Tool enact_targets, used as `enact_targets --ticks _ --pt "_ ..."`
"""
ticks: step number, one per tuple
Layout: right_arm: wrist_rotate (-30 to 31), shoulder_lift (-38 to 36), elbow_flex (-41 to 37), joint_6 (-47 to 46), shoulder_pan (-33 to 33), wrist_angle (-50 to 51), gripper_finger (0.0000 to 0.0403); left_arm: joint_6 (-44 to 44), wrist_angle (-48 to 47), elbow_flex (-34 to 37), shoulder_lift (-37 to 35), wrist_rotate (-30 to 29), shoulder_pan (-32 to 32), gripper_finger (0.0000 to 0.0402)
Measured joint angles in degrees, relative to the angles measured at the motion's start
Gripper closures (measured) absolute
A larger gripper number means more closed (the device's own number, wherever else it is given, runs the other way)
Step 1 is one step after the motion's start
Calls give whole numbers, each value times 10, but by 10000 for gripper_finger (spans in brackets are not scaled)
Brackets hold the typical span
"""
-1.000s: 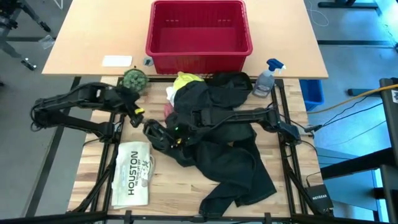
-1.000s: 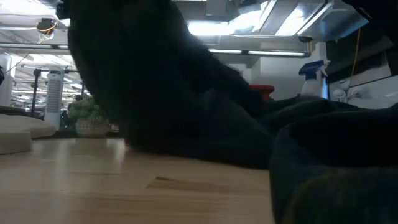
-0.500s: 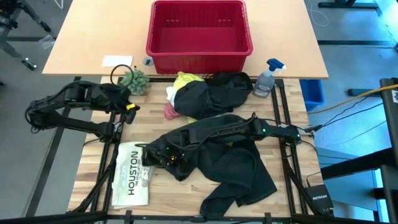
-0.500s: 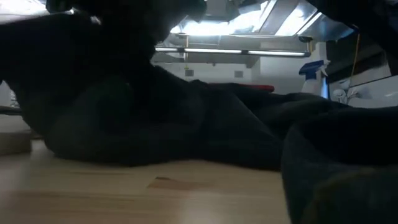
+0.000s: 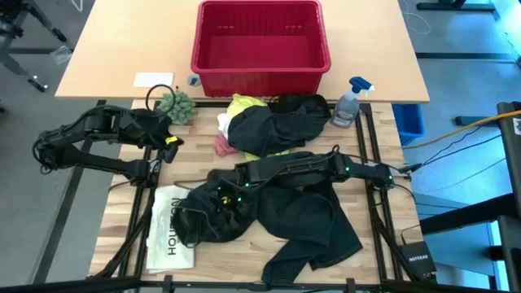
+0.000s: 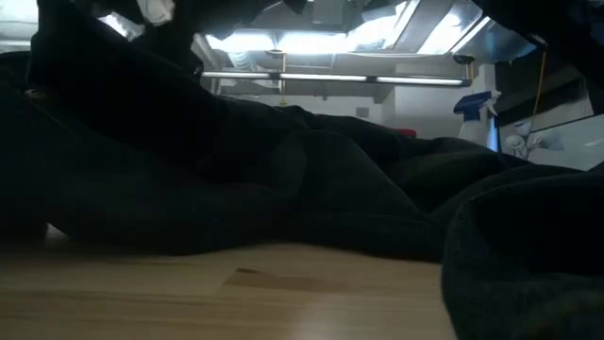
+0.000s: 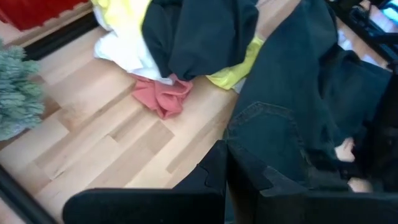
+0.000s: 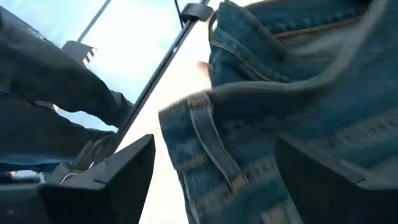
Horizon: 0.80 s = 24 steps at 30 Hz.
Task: Fold laundry
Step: Fold the black jean
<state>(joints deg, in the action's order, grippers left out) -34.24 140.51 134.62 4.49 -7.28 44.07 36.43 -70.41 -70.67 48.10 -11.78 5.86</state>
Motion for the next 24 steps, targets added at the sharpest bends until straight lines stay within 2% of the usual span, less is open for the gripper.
enact_targets --ticks 5,8,11,14,19,24 --pt "3 -62 3 12 22 -6 105 -15 45 0 2 7 -22 401" --pt "33 -108 4 21 42 -2 120 -34 91 1 10 12 -45 401" --pt "75 -153 3 44 72 51 136 -34 145 9 36 34 -88 401" --pt "120 -199 3 84 99 138 152 -28 167 23 96 36 -159 401" --pt "130 -234 3 112 142 253 173 -34 165 20 220 -52 -268 401" --pt "127 -237 2 124 173 312 180 -5 169 -6 289 -91 -344 401"
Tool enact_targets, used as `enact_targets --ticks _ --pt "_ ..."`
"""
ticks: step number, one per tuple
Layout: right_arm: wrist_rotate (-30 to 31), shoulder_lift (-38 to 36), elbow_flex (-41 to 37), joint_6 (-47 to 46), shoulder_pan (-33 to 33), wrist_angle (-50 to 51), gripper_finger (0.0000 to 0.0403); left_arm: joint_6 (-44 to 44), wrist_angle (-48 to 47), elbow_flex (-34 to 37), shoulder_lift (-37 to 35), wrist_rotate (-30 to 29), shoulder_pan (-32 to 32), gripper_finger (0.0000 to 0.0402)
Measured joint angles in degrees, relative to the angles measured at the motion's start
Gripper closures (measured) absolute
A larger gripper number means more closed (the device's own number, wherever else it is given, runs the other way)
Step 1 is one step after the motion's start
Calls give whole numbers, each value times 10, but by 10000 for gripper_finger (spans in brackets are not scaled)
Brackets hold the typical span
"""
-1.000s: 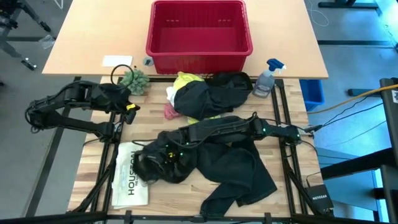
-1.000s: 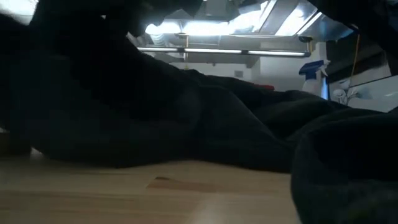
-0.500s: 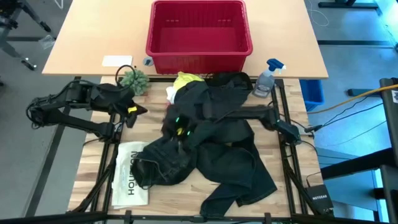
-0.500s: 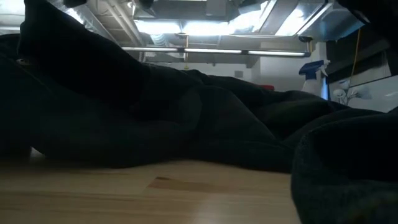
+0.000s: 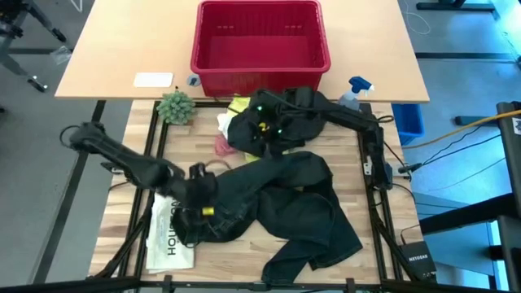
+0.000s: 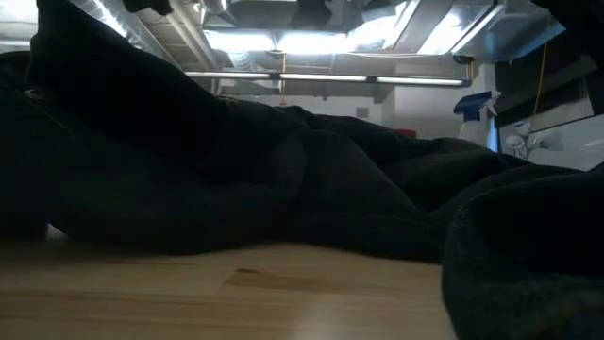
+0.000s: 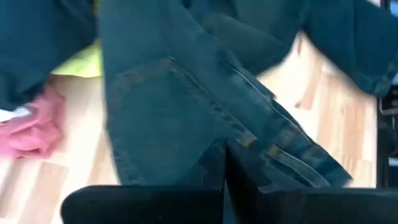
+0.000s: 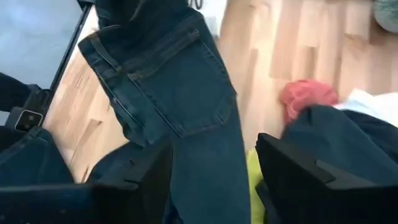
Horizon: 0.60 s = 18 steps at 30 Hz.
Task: Fold laundry
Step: Fold the black jean
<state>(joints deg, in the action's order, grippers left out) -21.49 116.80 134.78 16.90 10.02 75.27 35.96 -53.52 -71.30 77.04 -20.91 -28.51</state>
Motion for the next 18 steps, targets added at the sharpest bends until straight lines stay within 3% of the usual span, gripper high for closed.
enact_targets --ticks 5,9,14,18 --pt "-22 -2 0 -8 30 -19 181 98 -14 -20 36 -81 -64 401" --pt "-38 -2 0 -27 51 -67 181 173 -10 -21 52 -97 -82 401" --pt "-95 -17 0 -81 67 -134 181 192 23 -21 65 -98 -91 401" --pt "-101 -80 1 -114 67 -200 181 187 36 -21 65 -106 -87 401"
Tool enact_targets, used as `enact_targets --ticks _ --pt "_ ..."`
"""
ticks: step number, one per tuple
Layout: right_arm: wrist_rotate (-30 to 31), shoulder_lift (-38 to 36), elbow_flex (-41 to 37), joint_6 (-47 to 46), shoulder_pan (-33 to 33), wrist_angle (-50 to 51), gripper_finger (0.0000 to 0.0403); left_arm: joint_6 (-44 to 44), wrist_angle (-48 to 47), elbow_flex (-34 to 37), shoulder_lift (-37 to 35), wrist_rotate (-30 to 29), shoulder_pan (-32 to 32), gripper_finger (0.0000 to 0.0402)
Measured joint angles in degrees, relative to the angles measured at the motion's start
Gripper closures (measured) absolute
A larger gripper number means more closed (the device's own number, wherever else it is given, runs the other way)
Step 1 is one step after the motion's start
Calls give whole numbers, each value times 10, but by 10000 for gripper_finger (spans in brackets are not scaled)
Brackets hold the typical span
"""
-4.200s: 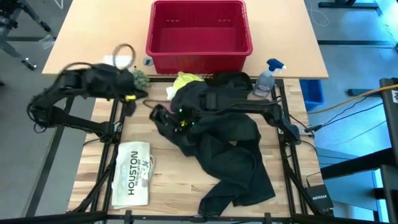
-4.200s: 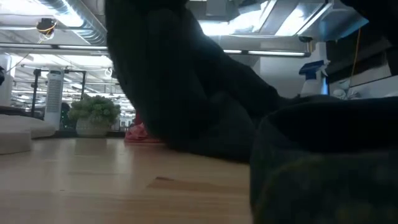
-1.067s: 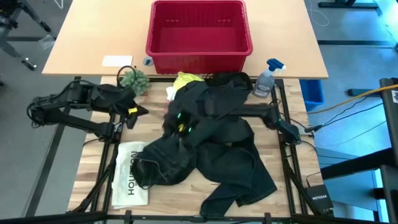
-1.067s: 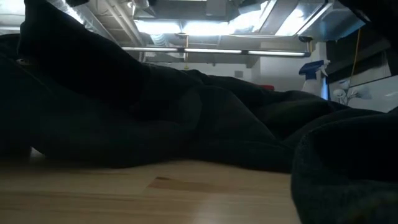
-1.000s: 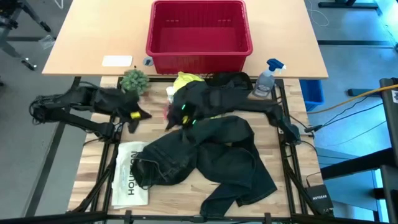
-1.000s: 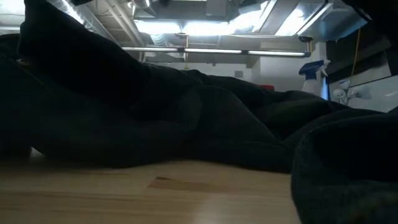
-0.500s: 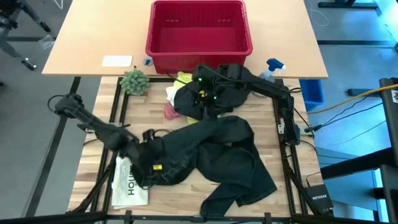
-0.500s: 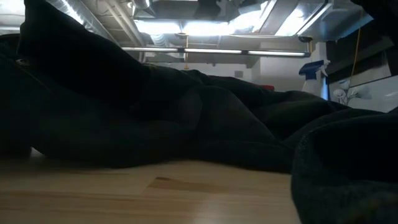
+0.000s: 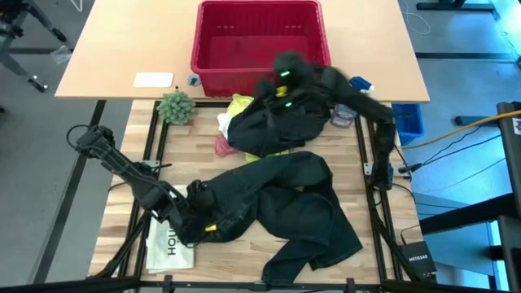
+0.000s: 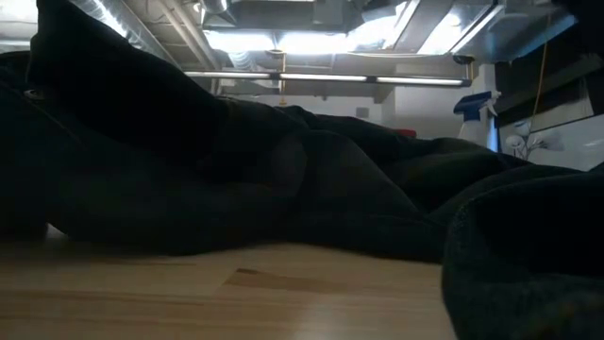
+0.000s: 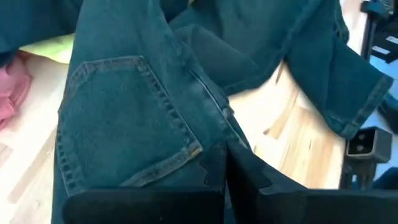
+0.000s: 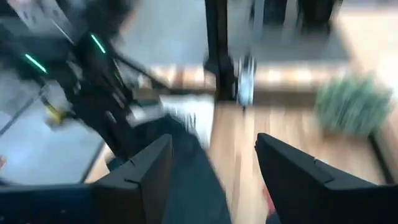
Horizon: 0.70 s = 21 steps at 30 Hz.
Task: Fold laundry
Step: Fold the black jean
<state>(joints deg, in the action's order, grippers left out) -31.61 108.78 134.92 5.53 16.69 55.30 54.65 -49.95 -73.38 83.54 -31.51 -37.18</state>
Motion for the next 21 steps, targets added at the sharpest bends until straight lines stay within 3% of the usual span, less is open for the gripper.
enact_targets --ticks 5,12,21 --pt "16 -84 1 -28 3 -14 181 -22 -1 0 0 -19 14 401" --pt "33 -202 1 -39 6 107 181 -45 -1 0 0 -27 52 401" --pt "125 -337 -16 -73 6 226 181 -69 0 0 0 -27 77 401"
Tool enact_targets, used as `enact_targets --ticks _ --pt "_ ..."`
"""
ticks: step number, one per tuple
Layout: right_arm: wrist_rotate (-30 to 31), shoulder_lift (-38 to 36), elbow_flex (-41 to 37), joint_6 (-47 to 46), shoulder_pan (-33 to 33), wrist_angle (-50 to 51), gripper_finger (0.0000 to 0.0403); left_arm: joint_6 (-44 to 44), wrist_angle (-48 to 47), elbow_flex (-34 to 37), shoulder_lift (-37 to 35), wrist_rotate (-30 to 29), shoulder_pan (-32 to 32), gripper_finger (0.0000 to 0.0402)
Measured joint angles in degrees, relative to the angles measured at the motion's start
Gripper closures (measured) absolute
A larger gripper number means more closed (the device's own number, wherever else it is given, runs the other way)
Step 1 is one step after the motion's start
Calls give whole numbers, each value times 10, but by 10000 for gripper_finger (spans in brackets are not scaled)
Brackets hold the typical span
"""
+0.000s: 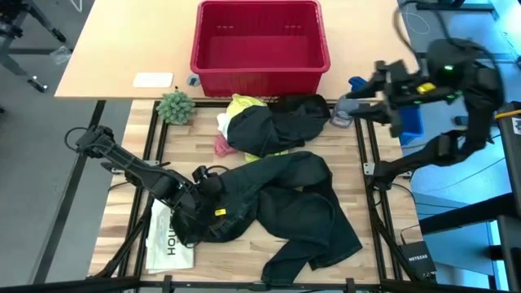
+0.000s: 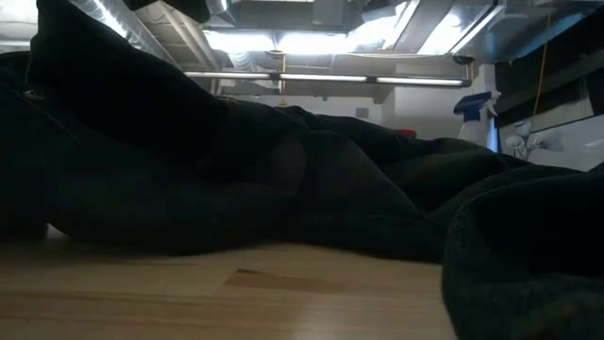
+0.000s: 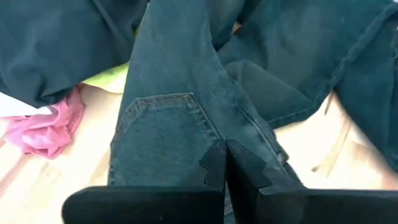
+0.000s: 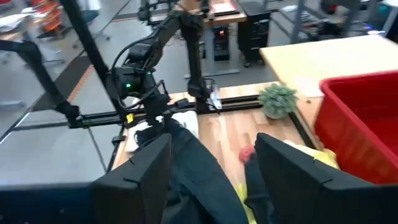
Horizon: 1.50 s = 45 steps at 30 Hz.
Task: Fold laundry
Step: Fold the black jean
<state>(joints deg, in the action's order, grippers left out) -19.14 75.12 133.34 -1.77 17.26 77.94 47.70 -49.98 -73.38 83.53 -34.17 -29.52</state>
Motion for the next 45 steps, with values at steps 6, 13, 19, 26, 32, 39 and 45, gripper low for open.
enact_targets --ticks 6,13,19,26,32,39,45 --pt "41 -68 -75 -21 0 -1 181 1 0 0 0 0 5 401" --pt "56 -163 -264 -49 0 -75 181 18 0 0 0 0 4 401" --pt "46 -246 -460 -85 0 -213 181 20 0 0 0 0 4 401" --pt "35 -313 -657 -135 0 -331 181 32 0 0 0 0 4 401" --pt "-1 -330 -796 -183 0 -444 181 -3 30 1 0 40 -3 402" --pt "-8 -331 -857 -194 0 -519 181 -114 72 3 23 119 -22 347" --pt "-5 -330 -857 -190 0 -525 181 -117 105 18 59 194 -13 246"
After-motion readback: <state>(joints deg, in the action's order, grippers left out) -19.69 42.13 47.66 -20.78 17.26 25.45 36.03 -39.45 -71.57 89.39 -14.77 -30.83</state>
